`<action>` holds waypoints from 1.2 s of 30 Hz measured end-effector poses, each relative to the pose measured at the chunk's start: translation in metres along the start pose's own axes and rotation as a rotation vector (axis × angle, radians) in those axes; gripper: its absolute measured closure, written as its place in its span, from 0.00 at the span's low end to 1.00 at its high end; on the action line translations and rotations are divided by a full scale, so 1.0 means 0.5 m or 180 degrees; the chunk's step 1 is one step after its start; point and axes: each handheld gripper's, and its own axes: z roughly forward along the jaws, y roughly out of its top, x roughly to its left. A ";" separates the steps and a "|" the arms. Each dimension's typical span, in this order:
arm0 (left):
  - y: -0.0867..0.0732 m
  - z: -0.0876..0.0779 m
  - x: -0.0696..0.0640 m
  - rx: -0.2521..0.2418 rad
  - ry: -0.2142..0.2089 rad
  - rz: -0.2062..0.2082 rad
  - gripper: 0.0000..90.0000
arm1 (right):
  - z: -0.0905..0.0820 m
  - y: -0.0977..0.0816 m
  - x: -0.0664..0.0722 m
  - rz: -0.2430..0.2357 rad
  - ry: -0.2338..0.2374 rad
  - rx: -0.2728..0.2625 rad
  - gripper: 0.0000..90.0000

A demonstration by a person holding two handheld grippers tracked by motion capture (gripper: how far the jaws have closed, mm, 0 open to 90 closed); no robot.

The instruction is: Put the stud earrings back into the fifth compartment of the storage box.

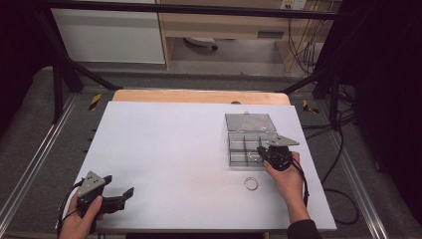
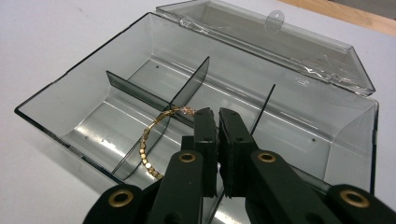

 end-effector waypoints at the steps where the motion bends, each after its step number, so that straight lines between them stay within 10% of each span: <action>1: 0.000 0.000 0.000 0.0000 0.0000 0.0000 0.09 | 0.000 0.000 0.001 0.0010 0.0003 0.0011 0.97; 10: 0.001 -0.002 0.000 -0.0022 0.0004 0.0011 0.09 | -0.014 0.003 0.004 0.0106 0.0019 -0.0114 0.76; 23: 0.003 -0.005 -0.001 -0.0054 0.0002 0.0017 0.09 | -0.085 -0.001 0.019 0.0330 -0.0138 -0.0333 0.17; 36: 0.003 -0.006 0.000 -0.0058 0.0002 0.0009 0.09 | -0.140 -0.048 0.039 0.0356 -0.0132 -0.0280 0.09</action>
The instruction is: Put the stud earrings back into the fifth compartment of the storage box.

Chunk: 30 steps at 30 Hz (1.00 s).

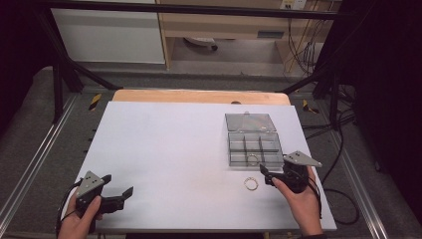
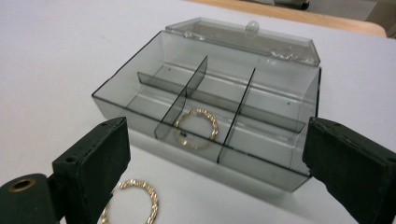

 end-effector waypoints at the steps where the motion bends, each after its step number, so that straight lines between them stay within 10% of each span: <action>1: 0.000 0.000 0.000 0.0000 0.0000 0.0000 0.09 | -0.001 -0.004 0.002 0.0012 0.0011 0.0022 0.09; 20: 0.000 0.001 0.001 0.0006 0.0007 -0.0018 0.09 | 0.015 -0.056 0.029 0.0151 0.0371 0.0540 0.14; 30: 0.000 0.001 -0.001 0.0005 -0.0002 -0.0001 0.09 | 0.037 -0.058 0.038 0.0015 0.0433 0.0591 0.52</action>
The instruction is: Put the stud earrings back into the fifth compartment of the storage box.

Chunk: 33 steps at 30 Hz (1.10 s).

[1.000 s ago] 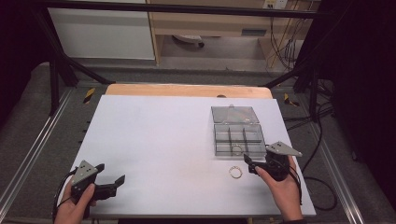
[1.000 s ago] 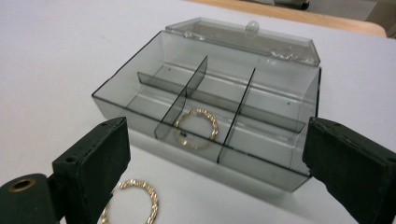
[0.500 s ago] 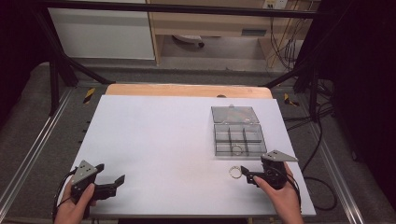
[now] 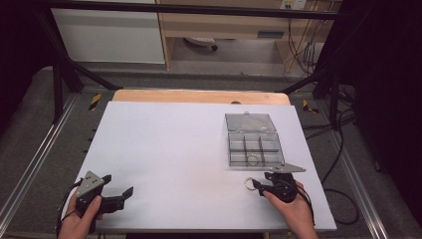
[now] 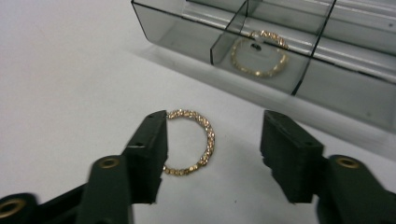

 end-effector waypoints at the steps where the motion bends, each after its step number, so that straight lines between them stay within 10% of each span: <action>1: 0.000 0.000 0.000 -0.0001 0.0000 0.0002 0.09 | 0.001 0.000 -0.001 -0.0008 -0.0005 -0.0004 0.56; 12: 0.002 0.000 -0.001 0.0006 -0.0010 0.0031 0.09 | 0.018 0.003 -0.012 0.0000 0.0057 0.0006 0.78; 24: 0.001 0.004 -0.001 0.0029 -0.0023 0.0027 0.09 | 0.046 0.002 0.009 -0.0342 0.0043 0.0148 0.96; 33: 0.001 0.003 -0.001 0.0014 -0.0020 0.0004 0.09 | 0.037 0.003 0.008 -0.0329 0.0140 0.0077 0.97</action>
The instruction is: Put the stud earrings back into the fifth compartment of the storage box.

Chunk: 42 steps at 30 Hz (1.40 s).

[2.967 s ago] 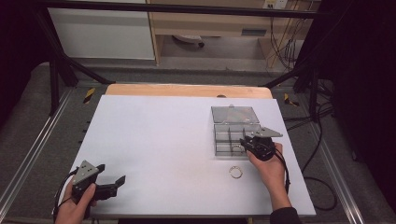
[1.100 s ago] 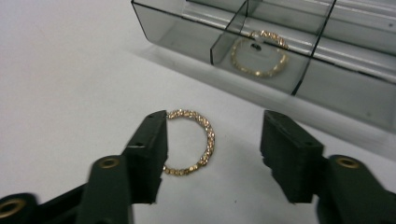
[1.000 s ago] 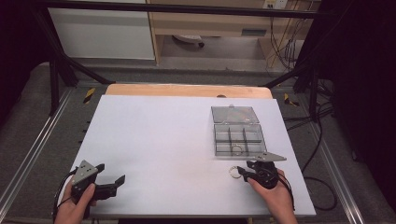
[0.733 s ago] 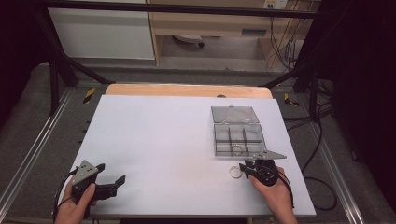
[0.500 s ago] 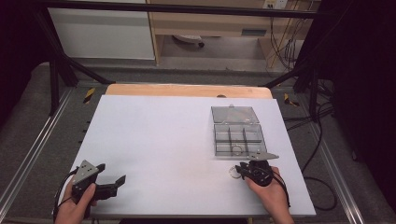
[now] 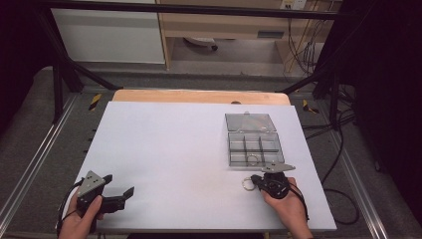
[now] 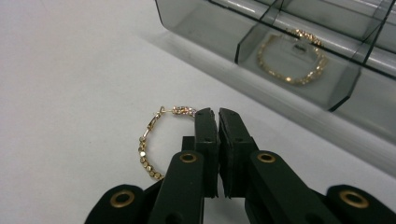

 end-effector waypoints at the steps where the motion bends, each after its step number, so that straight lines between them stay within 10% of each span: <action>1: 0.000 0.000 0.001 0.0003 -0.0004 -0.0009 0.09 | 0.000 0.000 0.000 0.0000 0.0000 0.0000 0.97; 24: 0.027 0.063 0.010 -0.0023 0.0033 -0.0050 0.09 | -0.029 0.012 -0.002 0.0033 0.0085 -0.0270 0.97; 42: 0.018 0.011 0.017 -0.0239 0.0098 -0.0192 0.09 | -0.072 0.017 -0.002 0.0060 0.0135 -0.0580 0.97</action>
